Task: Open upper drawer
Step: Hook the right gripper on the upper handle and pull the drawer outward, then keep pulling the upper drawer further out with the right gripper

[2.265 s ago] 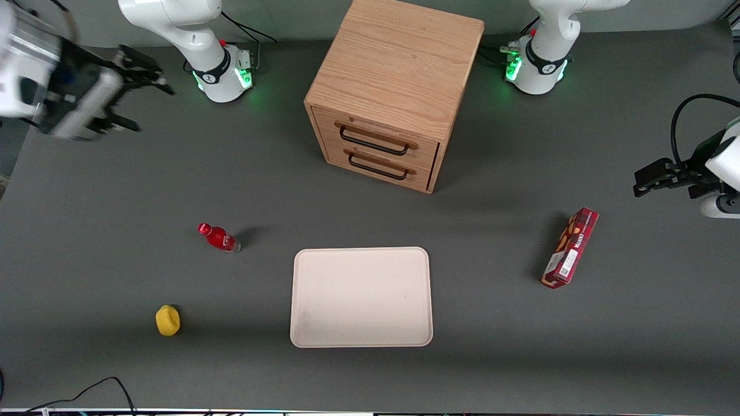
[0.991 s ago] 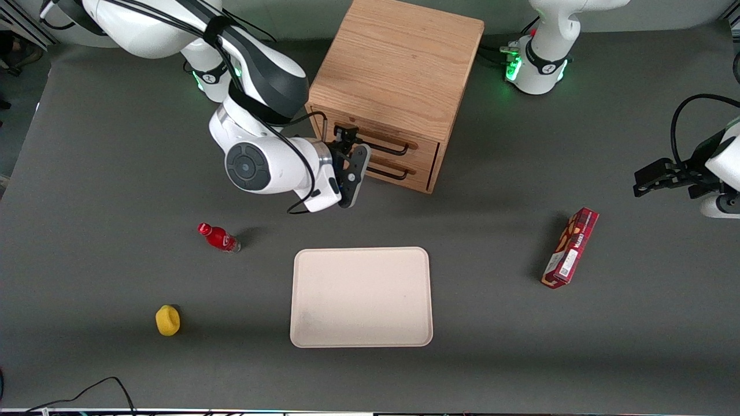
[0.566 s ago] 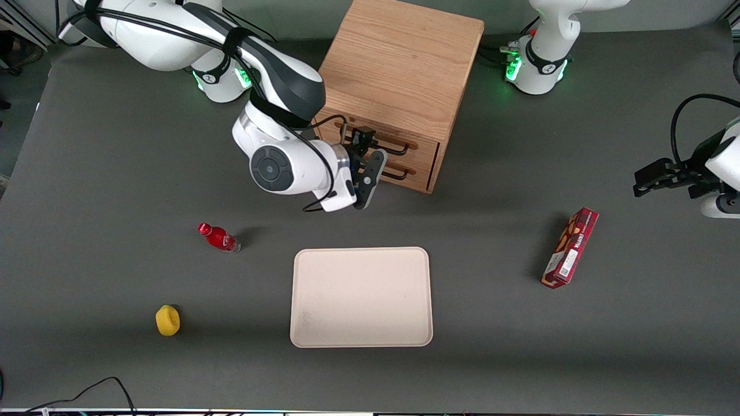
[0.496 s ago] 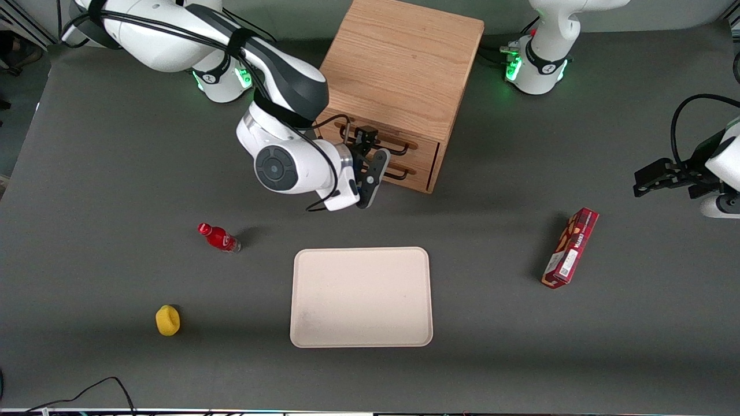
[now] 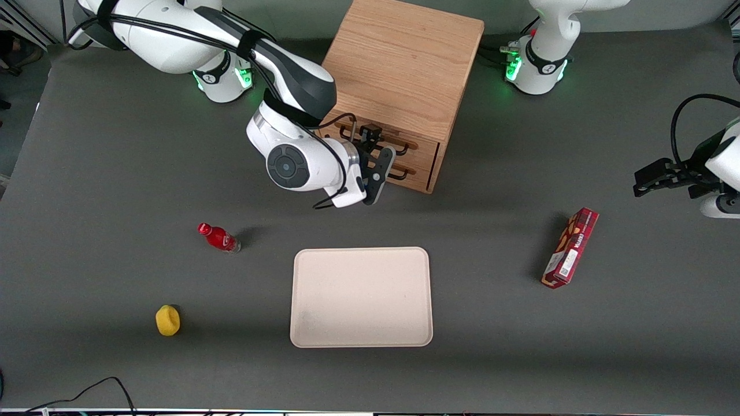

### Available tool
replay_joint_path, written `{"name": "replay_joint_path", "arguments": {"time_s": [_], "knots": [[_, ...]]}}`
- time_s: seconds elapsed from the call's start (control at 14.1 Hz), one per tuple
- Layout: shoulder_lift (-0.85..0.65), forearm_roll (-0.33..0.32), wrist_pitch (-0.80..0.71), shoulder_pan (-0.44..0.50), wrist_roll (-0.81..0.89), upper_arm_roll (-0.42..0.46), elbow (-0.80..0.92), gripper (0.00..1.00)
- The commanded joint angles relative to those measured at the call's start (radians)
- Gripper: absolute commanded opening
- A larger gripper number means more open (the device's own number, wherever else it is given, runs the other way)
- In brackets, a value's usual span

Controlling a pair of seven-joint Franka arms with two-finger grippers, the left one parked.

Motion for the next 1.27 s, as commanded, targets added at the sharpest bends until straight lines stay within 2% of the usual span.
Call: {"name": "replay_joint_path", "arguments": {"time_s": [0.0,1.2], "knots": [[0.049,-0.066,0.027,-0.007,0.027,0.013,0.012,1.00],[0.178,-0.077,-0.077,-0.008,0.017,-0.113,0.330,1.00]]}}
